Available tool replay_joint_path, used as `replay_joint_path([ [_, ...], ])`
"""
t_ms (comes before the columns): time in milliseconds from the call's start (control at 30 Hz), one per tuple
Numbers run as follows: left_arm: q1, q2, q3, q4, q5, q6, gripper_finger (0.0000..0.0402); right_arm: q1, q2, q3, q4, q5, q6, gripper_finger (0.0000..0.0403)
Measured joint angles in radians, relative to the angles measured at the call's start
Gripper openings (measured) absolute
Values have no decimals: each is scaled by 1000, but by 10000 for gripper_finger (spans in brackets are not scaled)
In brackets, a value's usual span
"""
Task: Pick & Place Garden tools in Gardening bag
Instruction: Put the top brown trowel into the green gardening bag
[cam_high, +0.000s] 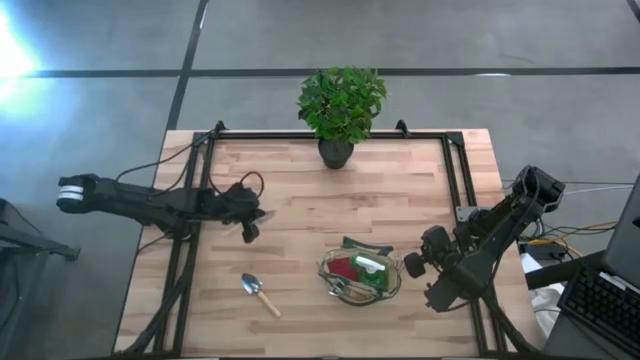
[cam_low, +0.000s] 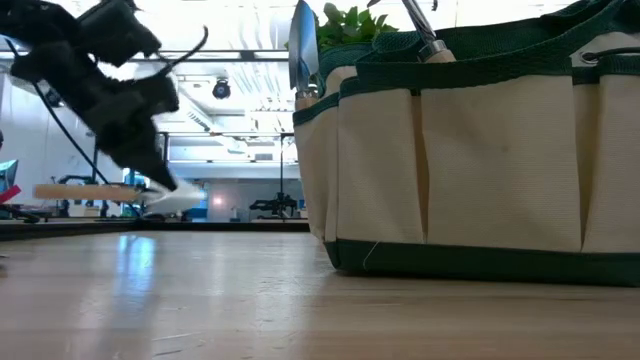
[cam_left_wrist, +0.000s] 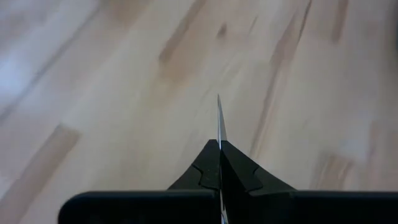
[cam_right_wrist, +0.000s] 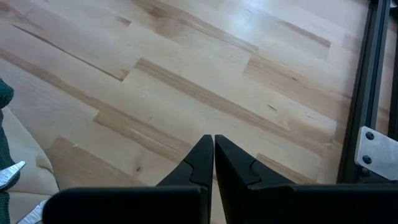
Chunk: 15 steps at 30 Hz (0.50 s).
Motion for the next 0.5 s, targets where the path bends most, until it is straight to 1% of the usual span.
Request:
replay_joint_path([
  [300,-3,0,6,217,12,29,0,0,0,-1,0,0,0,8],
  [500,-24,0,6,433,95,45,0,0,0,-2,0,0,9,8],
])
